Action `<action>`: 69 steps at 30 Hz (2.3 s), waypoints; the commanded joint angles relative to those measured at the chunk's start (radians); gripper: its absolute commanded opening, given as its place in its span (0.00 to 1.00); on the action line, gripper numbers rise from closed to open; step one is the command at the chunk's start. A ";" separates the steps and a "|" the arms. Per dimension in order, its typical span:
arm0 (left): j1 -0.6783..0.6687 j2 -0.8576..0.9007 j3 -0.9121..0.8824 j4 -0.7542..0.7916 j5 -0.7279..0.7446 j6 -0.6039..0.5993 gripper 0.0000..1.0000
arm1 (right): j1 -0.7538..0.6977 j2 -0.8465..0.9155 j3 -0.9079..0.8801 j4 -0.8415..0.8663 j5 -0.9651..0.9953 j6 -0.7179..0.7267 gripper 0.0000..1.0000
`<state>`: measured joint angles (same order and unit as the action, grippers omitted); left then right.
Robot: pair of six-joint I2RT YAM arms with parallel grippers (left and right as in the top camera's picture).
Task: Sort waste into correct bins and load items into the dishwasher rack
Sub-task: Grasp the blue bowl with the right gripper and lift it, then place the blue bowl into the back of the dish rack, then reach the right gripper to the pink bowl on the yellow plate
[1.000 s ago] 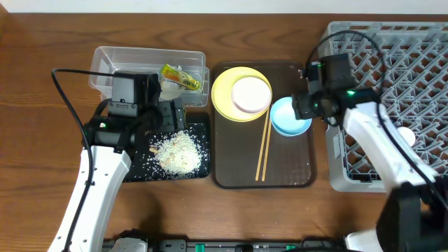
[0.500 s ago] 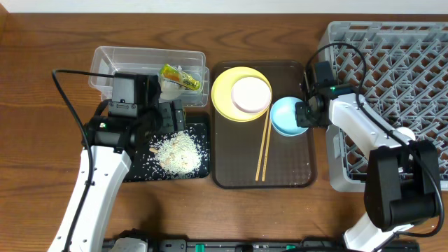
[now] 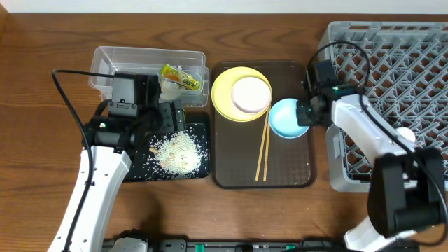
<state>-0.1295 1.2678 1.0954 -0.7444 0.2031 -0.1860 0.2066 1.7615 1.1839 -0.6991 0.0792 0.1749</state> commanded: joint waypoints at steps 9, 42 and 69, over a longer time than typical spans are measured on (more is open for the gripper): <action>0.004 0.006 0.010 -0.003 -0.006 -0.002 0.89 | -0.038 -0.288 0.077 0.207 0.476 0.003 0.01; 0.004 0.006 0.010 -0.003 -0.006 -0.002 0.89 | -0.180 0.213 0.077 1.070 0.811 -0.460 0.01; 0.004 0.006 0.008 -0.004 -0.006 -0.002 0.89 | 0.009 0.005 0.077 0.386 0.412 -0.257 0.47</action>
<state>-0.1287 1.2678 1.0954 -0.7475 0.2031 -0.1864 0.1951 1.8530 1.2621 -0.2722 0.7094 -0.1127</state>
